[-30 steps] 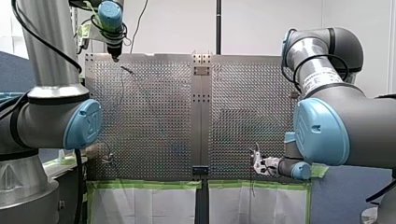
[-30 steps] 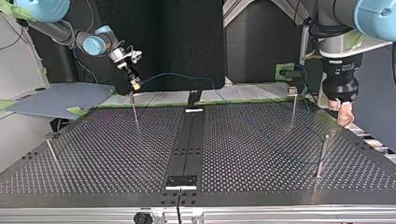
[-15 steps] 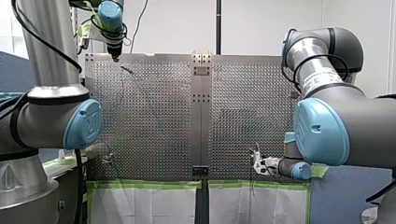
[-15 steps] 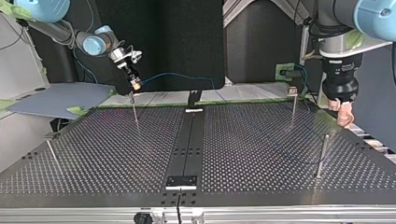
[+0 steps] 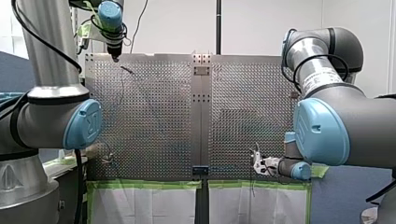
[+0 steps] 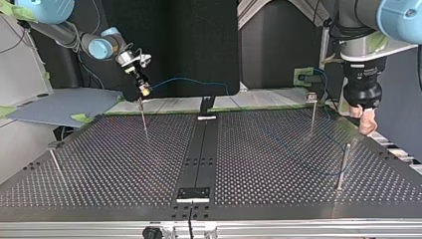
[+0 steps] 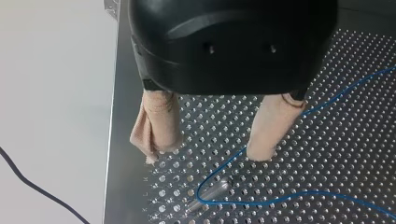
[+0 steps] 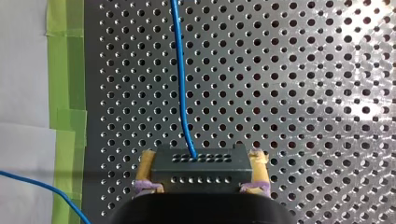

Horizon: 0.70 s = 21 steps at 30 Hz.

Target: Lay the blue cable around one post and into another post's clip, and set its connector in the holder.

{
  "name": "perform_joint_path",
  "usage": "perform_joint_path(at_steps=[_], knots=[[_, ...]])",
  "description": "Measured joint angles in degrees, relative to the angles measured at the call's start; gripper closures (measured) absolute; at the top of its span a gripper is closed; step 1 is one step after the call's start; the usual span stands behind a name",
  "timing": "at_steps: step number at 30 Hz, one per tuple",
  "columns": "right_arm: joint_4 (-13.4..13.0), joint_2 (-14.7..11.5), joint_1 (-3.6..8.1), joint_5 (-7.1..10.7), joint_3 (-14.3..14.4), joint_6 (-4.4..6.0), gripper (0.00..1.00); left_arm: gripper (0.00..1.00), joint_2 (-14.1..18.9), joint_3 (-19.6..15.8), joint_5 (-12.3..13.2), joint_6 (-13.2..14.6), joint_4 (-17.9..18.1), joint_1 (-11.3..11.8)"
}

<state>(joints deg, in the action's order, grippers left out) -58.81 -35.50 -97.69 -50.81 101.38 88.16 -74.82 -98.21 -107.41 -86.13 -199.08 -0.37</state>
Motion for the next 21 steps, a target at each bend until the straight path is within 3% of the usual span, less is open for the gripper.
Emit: perform_joint_path(at_steps=[11,21], knots=[[0.00,-0.02,0.00,-0.15,0.00,-0.11,0.91,0.00,0.03,-0.46,0.13,0.36,0.03,-0.03],[0.00,-0.02,-0.09,-0.28,0.01,-0.16,0.91,0.00,0.10,-4.80,4.30,4.33,2.82,-3.26]])
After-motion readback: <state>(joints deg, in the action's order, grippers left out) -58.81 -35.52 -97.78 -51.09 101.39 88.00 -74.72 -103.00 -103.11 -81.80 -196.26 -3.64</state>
